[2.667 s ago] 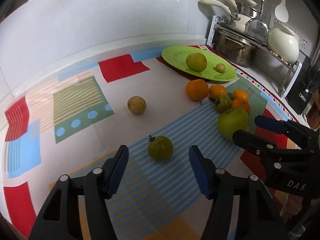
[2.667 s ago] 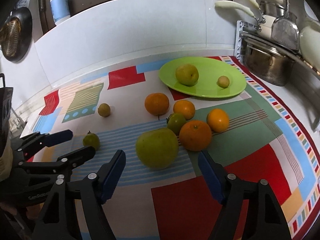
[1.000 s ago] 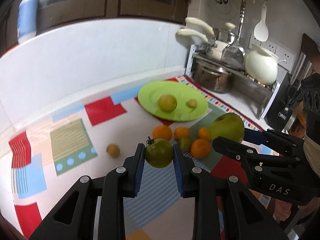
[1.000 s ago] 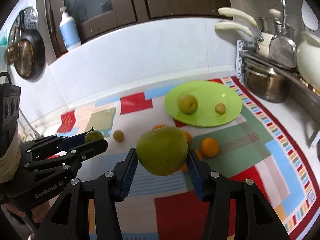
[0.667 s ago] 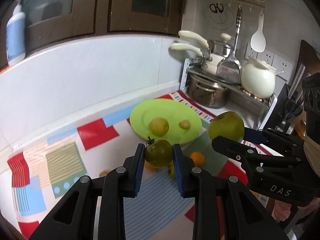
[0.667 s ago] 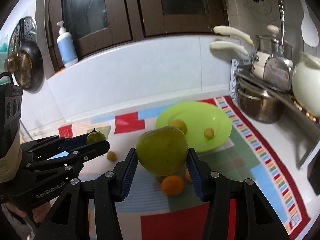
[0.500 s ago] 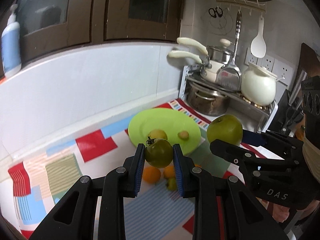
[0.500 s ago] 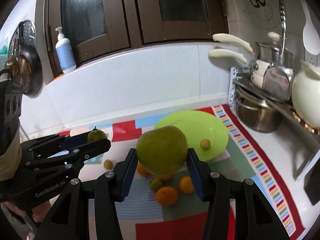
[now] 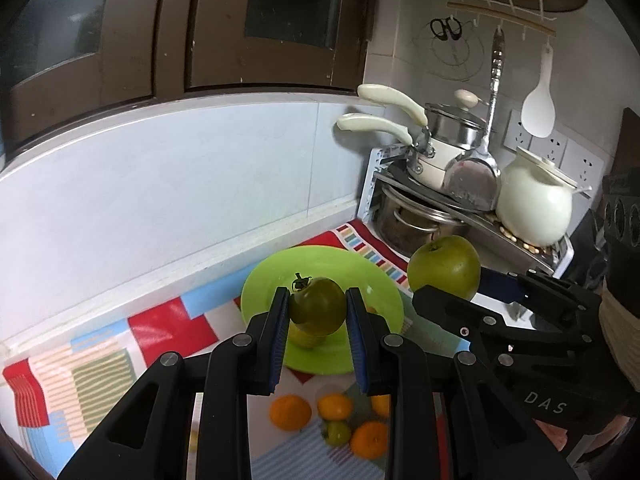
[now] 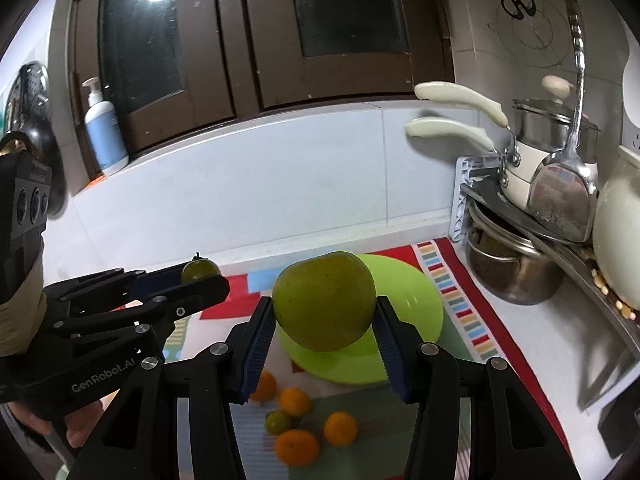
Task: Organize fruits
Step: 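Lift and carry both held fruits over the light-green plate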
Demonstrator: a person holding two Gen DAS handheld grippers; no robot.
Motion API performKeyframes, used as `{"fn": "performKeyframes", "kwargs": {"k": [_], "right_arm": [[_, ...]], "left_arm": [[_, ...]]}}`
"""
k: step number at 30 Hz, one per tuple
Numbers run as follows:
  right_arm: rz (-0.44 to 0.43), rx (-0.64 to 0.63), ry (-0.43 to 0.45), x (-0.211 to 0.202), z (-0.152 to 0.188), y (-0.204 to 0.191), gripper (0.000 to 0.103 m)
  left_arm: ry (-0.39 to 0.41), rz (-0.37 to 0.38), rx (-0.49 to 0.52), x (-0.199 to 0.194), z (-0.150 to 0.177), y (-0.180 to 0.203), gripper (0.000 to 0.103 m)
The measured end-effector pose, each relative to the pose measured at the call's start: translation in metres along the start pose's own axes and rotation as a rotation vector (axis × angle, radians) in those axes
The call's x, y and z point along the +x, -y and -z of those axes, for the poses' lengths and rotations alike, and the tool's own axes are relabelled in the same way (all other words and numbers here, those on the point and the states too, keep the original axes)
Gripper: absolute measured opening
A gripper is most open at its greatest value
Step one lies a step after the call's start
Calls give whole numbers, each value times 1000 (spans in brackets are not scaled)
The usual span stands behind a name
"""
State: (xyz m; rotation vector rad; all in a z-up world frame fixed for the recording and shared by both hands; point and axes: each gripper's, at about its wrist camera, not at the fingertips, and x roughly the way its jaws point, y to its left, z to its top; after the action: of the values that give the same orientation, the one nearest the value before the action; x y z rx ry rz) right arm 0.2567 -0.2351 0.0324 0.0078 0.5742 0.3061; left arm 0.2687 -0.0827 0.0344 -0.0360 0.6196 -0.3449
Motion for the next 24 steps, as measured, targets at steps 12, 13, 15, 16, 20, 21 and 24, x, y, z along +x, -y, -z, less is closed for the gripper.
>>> {"fn": "performKeyframes", "kwargs": {"k": [12,13,15,16,20,21,24], "right_arm": [[15,37,-50,56,-6,40,51],[16,38,-56,60,-5,43,51],[17,40,-66,69,-4,50,51],[18,42,-71,72,-3,54,51],[21,52,-93,90,0,65,51],[22,53,-98,95,1,67,51],[25,51,-115,109,3,72,51]], "left_arm": [[-55,-9,5,67,-10,-13,28],[-61,-8,5,73,-10,-13,28],[-75,-8,4,84,-9,-15,28],[-81,-8,3,90,-9,-15,28],[-112,-6,-4,114,-6,-20,28],[-119,-6,-6,119,-5,-20,28],[-146,0,-17,135,-3,-22,28]]}}
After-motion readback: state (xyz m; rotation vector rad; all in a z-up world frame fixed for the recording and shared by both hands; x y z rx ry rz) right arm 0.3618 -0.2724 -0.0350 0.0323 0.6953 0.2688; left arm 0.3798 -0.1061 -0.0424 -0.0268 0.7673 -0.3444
